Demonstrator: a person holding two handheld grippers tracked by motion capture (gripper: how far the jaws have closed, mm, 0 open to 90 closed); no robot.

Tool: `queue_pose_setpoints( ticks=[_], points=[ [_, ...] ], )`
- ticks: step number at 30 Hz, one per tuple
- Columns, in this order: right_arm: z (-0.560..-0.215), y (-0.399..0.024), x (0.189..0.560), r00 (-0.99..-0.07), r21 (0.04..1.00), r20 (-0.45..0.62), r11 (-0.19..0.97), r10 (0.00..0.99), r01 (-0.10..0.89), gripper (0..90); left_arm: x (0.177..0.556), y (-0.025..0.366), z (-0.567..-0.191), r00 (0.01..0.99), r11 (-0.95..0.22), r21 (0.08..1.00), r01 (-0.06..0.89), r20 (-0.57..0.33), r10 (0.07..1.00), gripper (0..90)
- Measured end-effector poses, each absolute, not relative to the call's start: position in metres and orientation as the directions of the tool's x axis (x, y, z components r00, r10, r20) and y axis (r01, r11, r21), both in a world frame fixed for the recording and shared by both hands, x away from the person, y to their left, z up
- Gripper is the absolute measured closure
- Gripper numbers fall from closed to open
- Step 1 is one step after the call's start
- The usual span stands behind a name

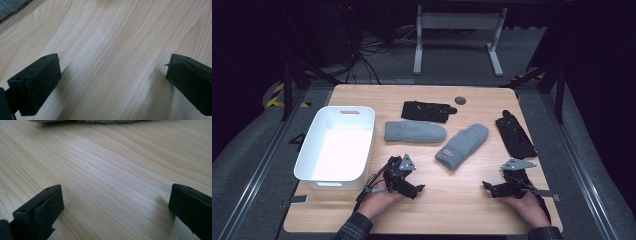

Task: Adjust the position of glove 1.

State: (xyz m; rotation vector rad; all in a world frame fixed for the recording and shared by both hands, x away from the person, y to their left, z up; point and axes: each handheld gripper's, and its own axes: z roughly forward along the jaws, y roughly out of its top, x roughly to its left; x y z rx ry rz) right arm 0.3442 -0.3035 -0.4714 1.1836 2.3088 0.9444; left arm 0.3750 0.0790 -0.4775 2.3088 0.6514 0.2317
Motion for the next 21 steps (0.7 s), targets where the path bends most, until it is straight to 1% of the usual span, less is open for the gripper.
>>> queue_pose_setpoints(
  ticks=[9,12,15,18,19,20,21],
  points=[
    [-0.471,-0.303,0.344,-0.575,0.71,-0.029,0.422,0.818,0.564,0.0,0.375,0.078,-0.477,0.852,-0.614,0.685,0.393,-0.019,0.523,0.2],
    [-0.471,-0.303,0.344,-0.573,0.71,-0.028,0.42,0.819,0.565,0.0,0.375,0.076,-0.474,0.849,-0.625,0.669,0.403,-0.018,0.528,1.0],
    [-0.471,-0.303,0.345,-0.574,0.71,-0.027,0.42,0.818,0.565,0.1,0.375,0.076,-0.471,0.85,-0.623,0.671,0.401,-0.02,0.526,13.1],
    [-0.471,-0.303,0.345,-0.576,0.71,-0.029,0.422,0.817,0.564,0.0,0.375,0.076,-0.468,0.845,-0.626,0.664,0.41,-0.018,0.534,19.8],
    [-0.471,-0.303,0.345,-0.575,0.71,-0.028,0.422,0.817,0.564,0.1,0.376,0.077,-0.467,0.841,-0.619,0.666,0.415,-0.021,0.541,22.6],
    [-0.471,-0.303,0.345,-0.575,0.71,-0.028,0.422,0.817,0.564,0.1,0.376,0.077,-0.467,0.841,-0.619,0.666,0.415,-0.021,0.541,27.3],
    [-0.471,-0.303,0.345,-0.576,0.71,-0.029,0.422,0.817,0.564,0.1,0.376,0.077,-0.464,0.835,-0.607,0.674,0.421,-0.027,0.55,27.3]
  ],
)
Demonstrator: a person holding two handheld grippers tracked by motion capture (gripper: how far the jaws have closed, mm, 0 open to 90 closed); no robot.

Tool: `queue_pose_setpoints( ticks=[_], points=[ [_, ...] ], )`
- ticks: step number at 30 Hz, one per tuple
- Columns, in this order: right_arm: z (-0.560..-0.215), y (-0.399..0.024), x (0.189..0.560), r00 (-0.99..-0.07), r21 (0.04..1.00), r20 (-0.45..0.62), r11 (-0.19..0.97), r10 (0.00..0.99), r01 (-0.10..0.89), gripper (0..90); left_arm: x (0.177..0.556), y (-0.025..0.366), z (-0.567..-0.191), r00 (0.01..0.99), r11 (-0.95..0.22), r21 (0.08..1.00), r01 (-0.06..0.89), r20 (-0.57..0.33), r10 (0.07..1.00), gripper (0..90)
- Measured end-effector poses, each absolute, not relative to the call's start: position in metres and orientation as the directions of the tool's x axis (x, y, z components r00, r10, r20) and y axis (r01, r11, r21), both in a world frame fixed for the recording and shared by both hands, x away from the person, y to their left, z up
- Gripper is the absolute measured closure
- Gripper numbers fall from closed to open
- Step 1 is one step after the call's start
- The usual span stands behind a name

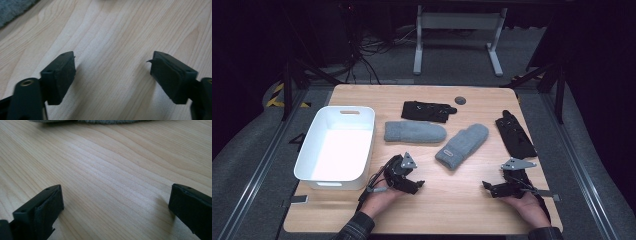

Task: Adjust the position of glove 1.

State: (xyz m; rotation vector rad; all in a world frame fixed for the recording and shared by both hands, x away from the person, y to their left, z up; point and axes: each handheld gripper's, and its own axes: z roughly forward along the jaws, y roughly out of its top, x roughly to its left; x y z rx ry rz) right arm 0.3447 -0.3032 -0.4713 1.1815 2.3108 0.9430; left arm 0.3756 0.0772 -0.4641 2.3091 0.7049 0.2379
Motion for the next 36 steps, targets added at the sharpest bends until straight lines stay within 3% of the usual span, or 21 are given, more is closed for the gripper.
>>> queue_pose_setpoints(
  ticks=[6,15,36],
  points=[
    [-0.471,-0.303,0.345,-0.577,0.71,-0.028,0.423,0.816,0.563,0.0,0.382,0.075,-0.449,0.841,-0.588,0.688,0.426,-0.061,0.538,57.1],
    [-0.471,-0.303,0.346,-0.577,0.71,-0.029,0.423,0.816,0.563,0.0,0.397,0.066,-0.429,0.849,-0.558,0.708,0.432,-0.111,0.516,89.5],
    [-0.471,-0.302,0.346,-0.577,0.71,-0.028,0.423,0.816,0.563,0.0,0.443,-0.003,-0.415,0.884,-0.566,0.728,0.387,-0.117,0.453,89.9]
  ],
)
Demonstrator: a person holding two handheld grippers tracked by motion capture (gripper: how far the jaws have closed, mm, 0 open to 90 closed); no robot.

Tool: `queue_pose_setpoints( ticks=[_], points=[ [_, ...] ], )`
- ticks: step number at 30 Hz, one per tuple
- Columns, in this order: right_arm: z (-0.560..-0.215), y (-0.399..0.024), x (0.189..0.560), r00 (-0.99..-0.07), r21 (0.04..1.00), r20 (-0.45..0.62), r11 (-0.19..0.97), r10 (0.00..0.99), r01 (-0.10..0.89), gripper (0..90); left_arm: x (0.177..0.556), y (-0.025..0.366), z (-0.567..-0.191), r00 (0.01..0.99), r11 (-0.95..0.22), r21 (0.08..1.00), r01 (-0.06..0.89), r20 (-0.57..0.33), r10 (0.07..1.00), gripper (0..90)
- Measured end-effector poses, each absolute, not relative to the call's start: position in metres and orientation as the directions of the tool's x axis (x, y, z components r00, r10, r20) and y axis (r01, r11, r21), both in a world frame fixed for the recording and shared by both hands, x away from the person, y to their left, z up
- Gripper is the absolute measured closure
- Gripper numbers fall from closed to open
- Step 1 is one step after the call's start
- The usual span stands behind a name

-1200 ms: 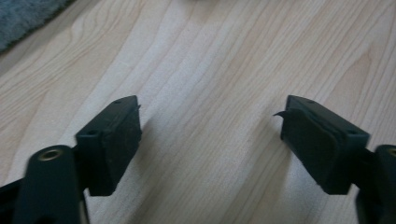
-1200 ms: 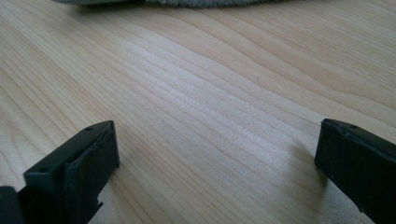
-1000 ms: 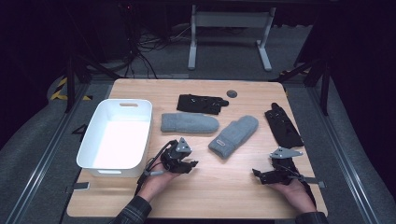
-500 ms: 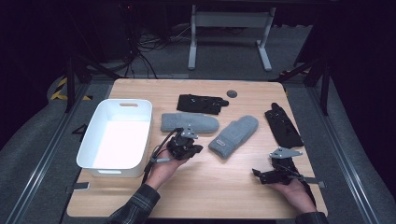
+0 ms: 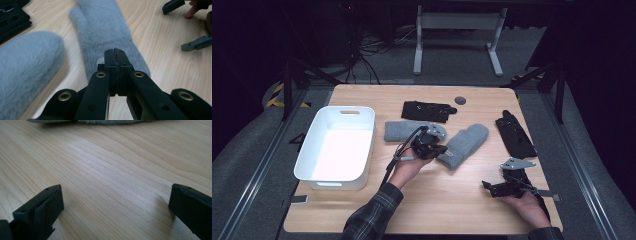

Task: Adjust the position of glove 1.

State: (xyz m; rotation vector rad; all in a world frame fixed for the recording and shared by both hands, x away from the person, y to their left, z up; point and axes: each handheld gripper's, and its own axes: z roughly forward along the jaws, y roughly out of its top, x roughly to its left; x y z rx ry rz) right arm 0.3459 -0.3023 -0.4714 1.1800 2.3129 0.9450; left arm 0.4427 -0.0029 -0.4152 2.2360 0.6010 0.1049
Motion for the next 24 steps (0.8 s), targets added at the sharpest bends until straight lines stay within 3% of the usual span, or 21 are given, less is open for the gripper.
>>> queue_pose_setpoints(
  ticks=[12,24],
  points=[
    [-0.471,-0.302,0.346,-0.578,0.71,-0.028,0.423,0.816,0.563,0.0,0.457,-0.034,-0.433,0.888,-0.615,0.684,0.392,-0.107,0.447,89.9],
    [-0.471,-0.302,0.346,-0.578,0.71,-0.028,0.423,0.816,0.563,0.0,0.446,-0.03,-0.435,0.906,-0.65,0.664,0.371,-0.103,0.411,90.0]
  ],
)
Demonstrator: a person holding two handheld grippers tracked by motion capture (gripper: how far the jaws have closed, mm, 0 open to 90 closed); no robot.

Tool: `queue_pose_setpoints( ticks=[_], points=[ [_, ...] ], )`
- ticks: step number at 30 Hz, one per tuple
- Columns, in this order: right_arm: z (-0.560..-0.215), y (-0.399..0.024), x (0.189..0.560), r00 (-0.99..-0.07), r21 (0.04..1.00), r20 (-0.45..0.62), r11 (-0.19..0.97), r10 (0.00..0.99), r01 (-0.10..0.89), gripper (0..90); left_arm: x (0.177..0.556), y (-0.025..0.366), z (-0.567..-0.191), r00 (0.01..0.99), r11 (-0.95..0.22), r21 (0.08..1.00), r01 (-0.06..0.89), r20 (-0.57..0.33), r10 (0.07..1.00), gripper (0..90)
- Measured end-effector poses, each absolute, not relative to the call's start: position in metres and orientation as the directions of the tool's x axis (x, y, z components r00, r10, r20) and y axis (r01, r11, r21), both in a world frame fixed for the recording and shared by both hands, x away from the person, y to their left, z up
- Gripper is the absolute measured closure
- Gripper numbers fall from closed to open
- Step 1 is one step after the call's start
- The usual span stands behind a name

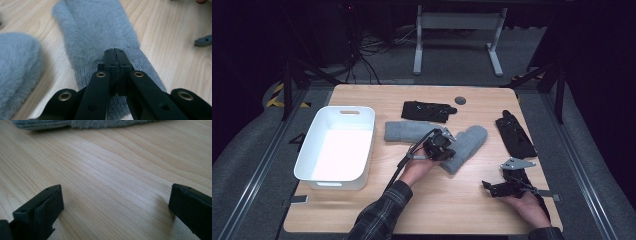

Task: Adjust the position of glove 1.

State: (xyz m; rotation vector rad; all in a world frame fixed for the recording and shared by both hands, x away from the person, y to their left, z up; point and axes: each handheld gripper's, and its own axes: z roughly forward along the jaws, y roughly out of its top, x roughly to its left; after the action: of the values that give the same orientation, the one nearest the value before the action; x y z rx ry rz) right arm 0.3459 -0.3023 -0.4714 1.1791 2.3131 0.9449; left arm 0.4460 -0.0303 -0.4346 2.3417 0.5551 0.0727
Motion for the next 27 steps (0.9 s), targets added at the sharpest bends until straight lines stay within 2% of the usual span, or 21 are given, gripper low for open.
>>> queue_pose_setpoints(
  ticks=[16,27],
  points=[
    [-0.471,-0.302,0.346,-0.578,0.71,-0.028,0.423,0.816,0.563,0.0,0.416,-0.005,-0.435,0.917,-0.657,0.656,0.371,-0.15,0.369,90.0],
    [-0.471,-0.302,0.346,-0.578,0.71,-0.028,0.423,0.816,0.563,0.0,0.393,0.017,-0.432,0.929,-0.695,0.63,0.348,-0.132,0.345,90.0]
  ],
)
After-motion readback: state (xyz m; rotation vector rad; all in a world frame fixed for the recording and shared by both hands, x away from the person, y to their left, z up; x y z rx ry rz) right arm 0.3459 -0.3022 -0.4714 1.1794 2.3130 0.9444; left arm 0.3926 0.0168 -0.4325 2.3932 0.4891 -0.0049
